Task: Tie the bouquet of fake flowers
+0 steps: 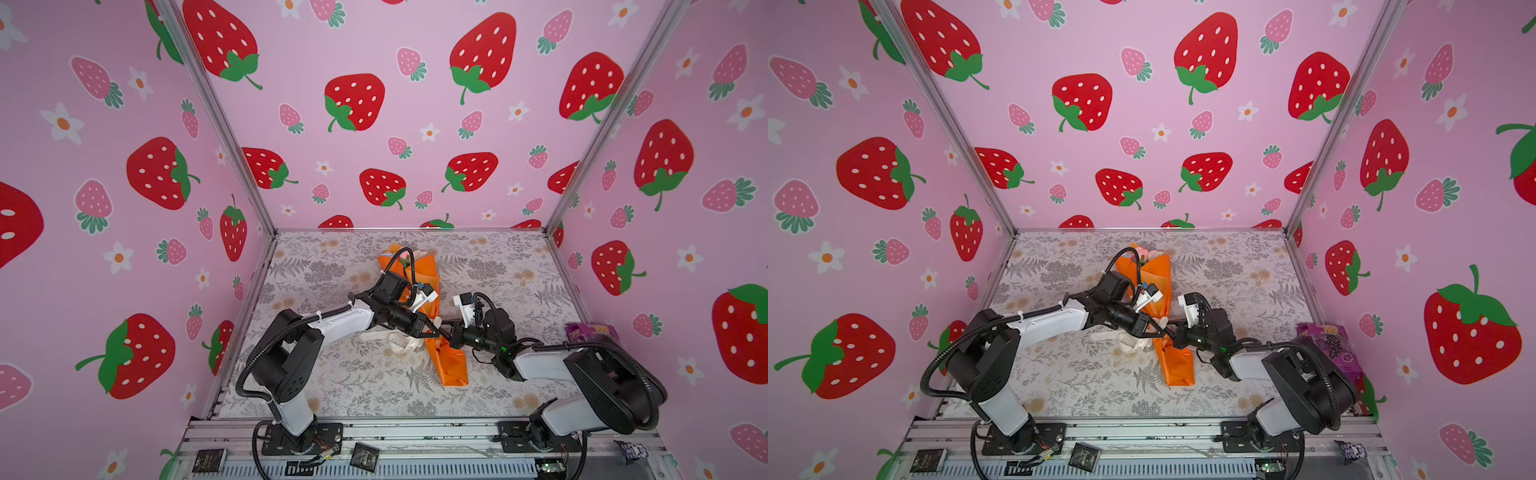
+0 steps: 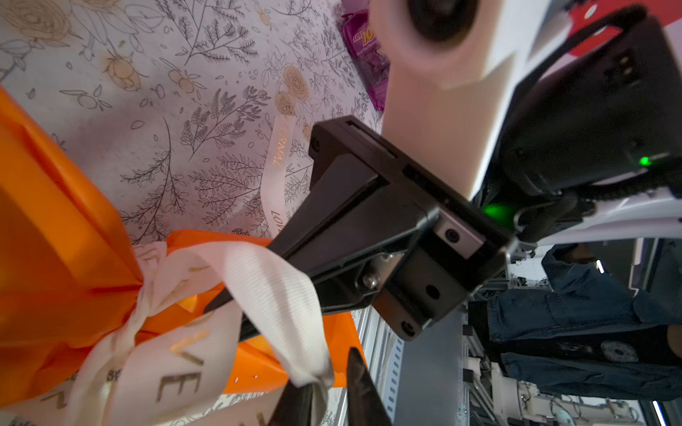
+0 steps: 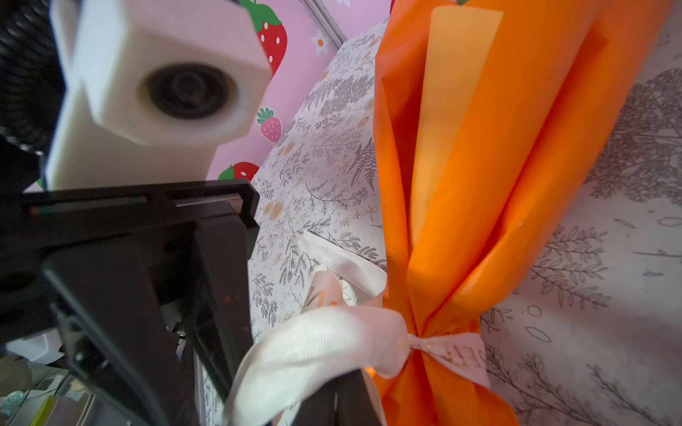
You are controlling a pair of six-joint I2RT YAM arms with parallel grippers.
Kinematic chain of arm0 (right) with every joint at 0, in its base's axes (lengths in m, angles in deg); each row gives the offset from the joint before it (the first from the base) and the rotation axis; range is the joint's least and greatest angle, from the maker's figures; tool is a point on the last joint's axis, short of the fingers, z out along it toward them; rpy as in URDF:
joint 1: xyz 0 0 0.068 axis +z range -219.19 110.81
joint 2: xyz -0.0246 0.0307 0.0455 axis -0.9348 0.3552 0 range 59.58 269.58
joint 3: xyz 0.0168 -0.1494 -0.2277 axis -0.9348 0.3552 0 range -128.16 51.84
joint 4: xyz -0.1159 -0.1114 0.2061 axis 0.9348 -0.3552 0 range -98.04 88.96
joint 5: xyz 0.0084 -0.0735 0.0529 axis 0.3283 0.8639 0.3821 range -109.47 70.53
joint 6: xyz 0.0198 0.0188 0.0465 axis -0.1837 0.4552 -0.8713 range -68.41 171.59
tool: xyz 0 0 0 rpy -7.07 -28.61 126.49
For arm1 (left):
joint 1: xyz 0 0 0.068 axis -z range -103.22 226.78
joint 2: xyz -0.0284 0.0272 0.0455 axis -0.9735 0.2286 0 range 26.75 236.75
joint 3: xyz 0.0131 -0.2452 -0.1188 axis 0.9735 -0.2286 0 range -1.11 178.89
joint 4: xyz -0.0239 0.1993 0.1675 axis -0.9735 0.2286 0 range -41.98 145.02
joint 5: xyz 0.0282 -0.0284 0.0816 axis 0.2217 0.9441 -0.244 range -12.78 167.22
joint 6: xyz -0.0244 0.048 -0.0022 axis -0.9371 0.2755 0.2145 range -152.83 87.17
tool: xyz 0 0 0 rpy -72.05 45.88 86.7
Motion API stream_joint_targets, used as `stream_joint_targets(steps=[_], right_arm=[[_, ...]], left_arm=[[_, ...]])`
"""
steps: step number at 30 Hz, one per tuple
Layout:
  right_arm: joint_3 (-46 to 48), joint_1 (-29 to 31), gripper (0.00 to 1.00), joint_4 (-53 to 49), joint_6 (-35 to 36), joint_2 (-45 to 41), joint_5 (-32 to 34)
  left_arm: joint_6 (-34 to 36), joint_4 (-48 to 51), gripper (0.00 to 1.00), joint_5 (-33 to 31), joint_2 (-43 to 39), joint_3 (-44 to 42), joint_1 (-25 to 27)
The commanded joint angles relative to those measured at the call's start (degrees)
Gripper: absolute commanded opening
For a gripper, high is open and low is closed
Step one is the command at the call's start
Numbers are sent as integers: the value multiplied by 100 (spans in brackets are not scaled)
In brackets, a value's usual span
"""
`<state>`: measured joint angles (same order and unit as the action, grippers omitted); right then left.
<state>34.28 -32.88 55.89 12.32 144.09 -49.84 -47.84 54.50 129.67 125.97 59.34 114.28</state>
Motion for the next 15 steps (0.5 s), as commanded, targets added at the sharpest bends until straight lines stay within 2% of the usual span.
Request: stream_joint_targets(steps=[1, 3, 6, 10, 12, 13, 15], right_arm=[[164, -24, 3, 1032, -149, 126, 231], [178, -20, 3, 1118, -132, 215, 290], [337, -21, 3, 1706, -292, 405, 419], [347, -19, 3, 2278, -460, 723, 430], [340, -13, 3, 2390, -469, 833, 493], [358, -10, 3, 2436, -461, 860, 559], [360, -10, 3, 2443, -377, 882, 576]], left_arm=[[30, 67, 23, -82, 106, -6, 41], [42, 127, 24, -200, 53, -3, 30], [73, 165, 32, -355, -106, -25, 21], [160, 397, 31, -480, -106, 11, -15], [198, 477, 25, -549, -128, 10, -48], [130, 298, 25, -595, -261, -128, -44], [-50, -134, 32, -588, -552, -395, -84]])
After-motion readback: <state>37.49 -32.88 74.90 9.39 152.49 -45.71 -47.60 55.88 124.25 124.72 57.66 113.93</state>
